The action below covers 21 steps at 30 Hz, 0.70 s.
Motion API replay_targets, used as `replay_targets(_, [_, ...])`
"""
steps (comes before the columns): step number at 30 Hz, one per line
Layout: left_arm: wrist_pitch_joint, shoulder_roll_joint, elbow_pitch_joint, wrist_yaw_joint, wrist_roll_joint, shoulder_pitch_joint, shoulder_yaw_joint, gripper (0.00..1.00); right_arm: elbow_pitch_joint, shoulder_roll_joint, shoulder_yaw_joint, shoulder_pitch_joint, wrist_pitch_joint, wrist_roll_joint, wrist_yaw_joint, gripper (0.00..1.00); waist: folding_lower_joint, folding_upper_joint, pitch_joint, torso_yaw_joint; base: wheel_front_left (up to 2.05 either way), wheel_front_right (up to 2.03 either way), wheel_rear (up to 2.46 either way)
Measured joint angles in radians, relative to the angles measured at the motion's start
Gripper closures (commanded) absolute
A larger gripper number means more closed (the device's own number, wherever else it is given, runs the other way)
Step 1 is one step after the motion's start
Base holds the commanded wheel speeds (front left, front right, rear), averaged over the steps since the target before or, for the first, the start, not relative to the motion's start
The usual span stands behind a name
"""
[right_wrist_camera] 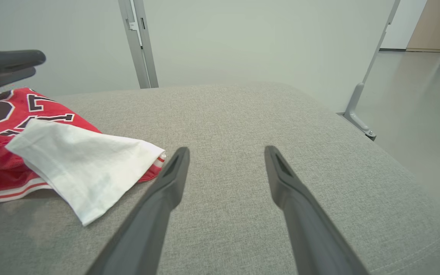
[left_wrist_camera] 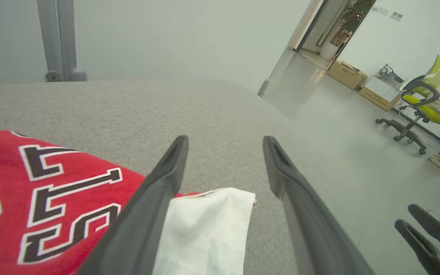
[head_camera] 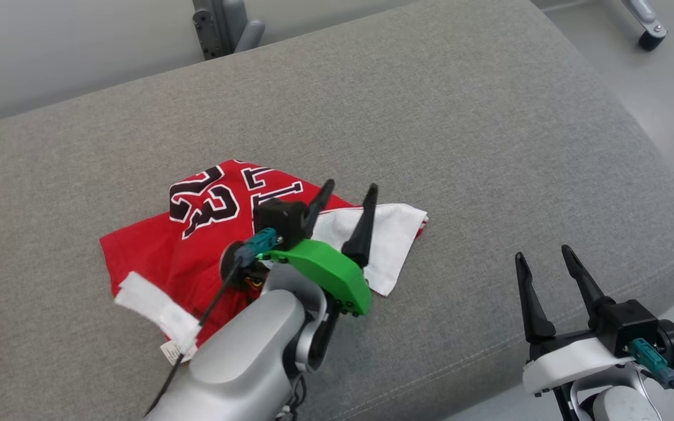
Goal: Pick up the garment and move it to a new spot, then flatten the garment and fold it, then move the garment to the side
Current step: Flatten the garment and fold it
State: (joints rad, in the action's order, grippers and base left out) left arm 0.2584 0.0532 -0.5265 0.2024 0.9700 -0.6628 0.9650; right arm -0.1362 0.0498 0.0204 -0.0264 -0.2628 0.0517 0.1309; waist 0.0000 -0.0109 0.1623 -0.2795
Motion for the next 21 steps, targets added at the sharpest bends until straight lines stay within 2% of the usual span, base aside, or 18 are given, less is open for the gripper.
replay_targets(3, [0.004,0.046,0.074,0.01,-0.081,0.043,-0.084,0.0,0.007,0.0,-0.009,0.001,0.0,-0.002,0.0,0.0,0.0,0.0,-0.004,0.014,0.0,0.0,0.0])
replay_targets(8, [0.004,0.159,0.21,0.04,-0.236,0.216,-0.181,0.0,0.015,0.0,-0.02,0.012,0.0,-0.01,0.0,0.0,0.0,0.0,-0.01,0.042,0.0,0.0,0.0])
replay_targets(13, [0.006,0.238,0.331,0.068,-0.302,0.389,-0.287,0.0,0.018,0.0,-0.032,0.023,0.0,-0.014,0.0,0.0,0.0,0.0,-0.012,0.071,0.0,0.0,0.0])
replay_targets(17, [0.006,0.255,0.375,0.078,-0.331,0.497,-0.358,0.0,0.019,0.0,-0.037,0.024,0.0,-0.019,0.0,0.0,0.0,0.0,-0.012,0.098,0.0,0.0,0.0])
replay_targets(21, [0.006,0.233,0.375,0.05,-0.33,0.559,-0.411,0.0,0.017,0.0,-0.039,0.024,0.0,-0.023,0.0,0.0,0.0,0.0,-0.01,0.128,0.0,0.0,0.0])
